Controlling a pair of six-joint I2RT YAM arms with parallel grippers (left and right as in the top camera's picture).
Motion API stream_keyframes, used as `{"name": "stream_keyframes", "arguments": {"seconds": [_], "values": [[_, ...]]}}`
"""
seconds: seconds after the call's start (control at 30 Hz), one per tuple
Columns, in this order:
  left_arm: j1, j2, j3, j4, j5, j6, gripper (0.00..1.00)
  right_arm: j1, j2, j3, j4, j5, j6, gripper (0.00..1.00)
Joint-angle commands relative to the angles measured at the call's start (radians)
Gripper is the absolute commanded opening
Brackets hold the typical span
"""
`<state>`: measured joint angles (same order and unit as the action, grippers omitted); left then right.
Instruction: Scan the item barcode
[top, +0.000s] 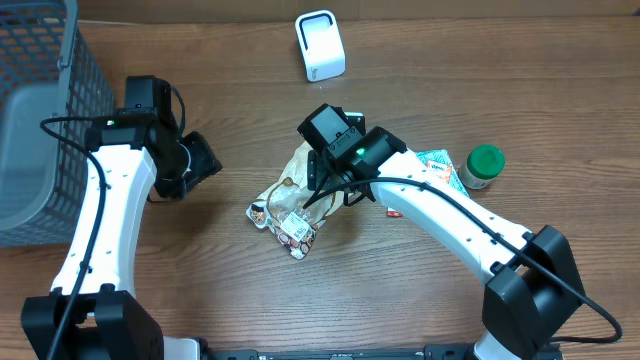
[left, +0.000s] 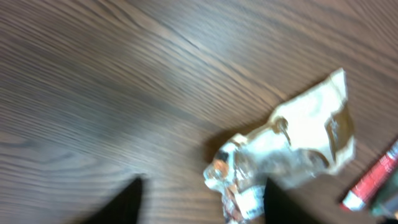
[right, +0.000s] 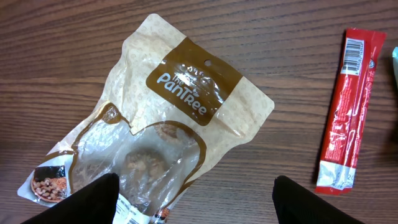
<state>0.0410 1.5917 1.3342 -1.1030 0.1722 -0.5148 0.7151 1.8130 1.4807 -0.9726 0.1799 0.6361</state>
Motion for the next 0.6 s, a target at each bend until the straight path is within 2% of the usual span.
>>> {"name": "stream_keyframes", "arguments": {"seconds": [0.0,0.07,0.17,0.43,0.5,0.57], "values": [[-0.041,0.004,0.003,-0.015,0.101,0.034,0.12,0.002,-0.013,0.012,0.000,-0.003,-0.042,0.80],[-0.072,0.004,-0.006,-0.019,0.101,0.048,0.04,0.001,-0.013,0.012,0.000,-0.021,-0.093,0.80],[-0.125,0.004,-0.032,-0.011,0.069,0.047,0.05,-0.006,-0.013,0.012,-0.003,-0.047,-0.119,0.81],[-0.256,0.005,-0.143,0.054,0.034,-0.006,0.17,-0.068,-0.012,0.011,-0.021,-0.123,-0.130,0.83],[-0.290,0.005,-0.194,0.105,0.033,-0.029,0.25,-0.089,-0.011,0.011,-0.026,-0.145,-0.157,0.83],[-0.308,0.005,-0.229,0.145,0.027,-0.029,0.27,-0.102,-0.010,0.011,-0.026,-0.149,-0.167,0.84]]}}
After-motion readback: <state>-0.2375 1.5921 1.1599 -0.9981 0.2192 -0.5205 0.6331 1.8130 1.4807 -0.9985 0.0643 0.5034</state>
